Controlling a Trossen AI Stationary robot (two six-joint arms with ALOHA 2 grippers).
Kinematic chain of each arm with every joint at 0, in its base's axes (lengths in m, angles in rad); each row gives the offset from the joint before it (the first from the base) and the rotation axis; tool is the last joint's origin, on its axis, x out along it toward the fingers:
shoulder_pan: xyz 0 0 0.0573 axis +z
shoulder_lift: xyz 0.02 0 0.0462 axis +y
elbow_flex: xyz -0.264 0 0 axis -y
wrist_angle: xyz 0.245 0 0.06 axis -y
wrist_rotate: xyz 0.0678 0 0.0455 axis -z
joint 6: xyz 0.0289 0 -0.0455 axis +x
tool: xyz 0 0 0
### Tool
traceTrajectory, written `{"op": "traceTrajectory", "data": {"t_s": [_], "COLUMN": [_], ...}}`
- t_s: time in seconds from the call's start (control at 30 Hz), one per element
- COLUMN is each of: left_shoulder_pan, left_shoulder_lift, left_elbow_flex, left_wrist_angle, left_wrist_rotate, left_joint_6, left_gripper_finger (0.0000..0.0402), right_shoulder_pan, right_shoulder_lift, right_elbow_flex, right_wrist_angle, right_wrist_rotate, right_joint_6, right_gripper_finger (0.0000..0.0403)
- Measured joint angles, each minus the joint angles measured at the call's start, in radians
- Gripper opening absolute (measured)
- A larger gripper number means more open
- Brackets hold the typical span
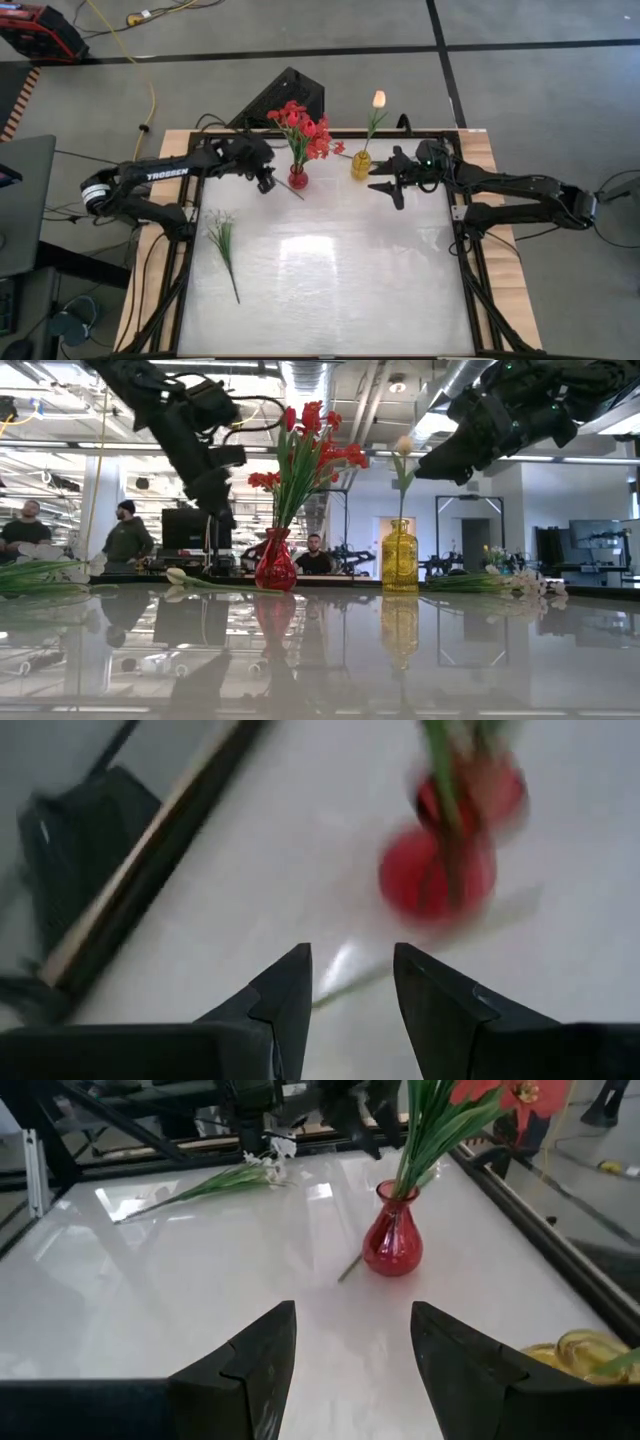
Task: Sort flowers into vase by color
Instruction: Adjust the red vase
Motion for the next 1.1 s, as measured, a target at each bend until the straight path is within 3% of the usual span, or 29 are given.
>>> {"op": "traceTrajectory", "data": {"t_s": [0.17,0.47,0.57,0.87,1.1], "left_shoulder_pan": [0.011,0.035,0.049,0.058,0.026], "left_shoulder_lift": [0.133,0.352,0.381,0.391,0.390], "left_elbow_flex": [0.061,0.141,0.165,0.203,0.202], "left_wrist_angle": [-0.150,-0.195,-0.198,-0.295,-0.302], "left_wrist_rotate": [-0.013,-0.095,-0.134,-0.097,-0.120], "left_joint_6": [0.356,0.575,0.612,0.652,0.630], "left_gripper_finger": [0.0132,0.0132,0.0132,0.0130,0.0094], "right_shoulder_pan": [0.037,0.153,0.170,0.176,0.176], "right_shoulder_lift": [0.000,0.000,0.000,0.000,0.000], "right_elbow_flex": [0.000,0.000,0.000,0.000,0.000], "right_wrist_angle": [-0.032,-0.096,-0.087,-0.112,-0.112], "right_wrist_rotate": [0.000,0.001,0.001,0.004,0.034], "right_joint_6": [0.045,0.053,0.053,0.030,0.023], "right_gripper_finger": [0.0224,0.0223,0.0223,0.0223,0.0223]}}
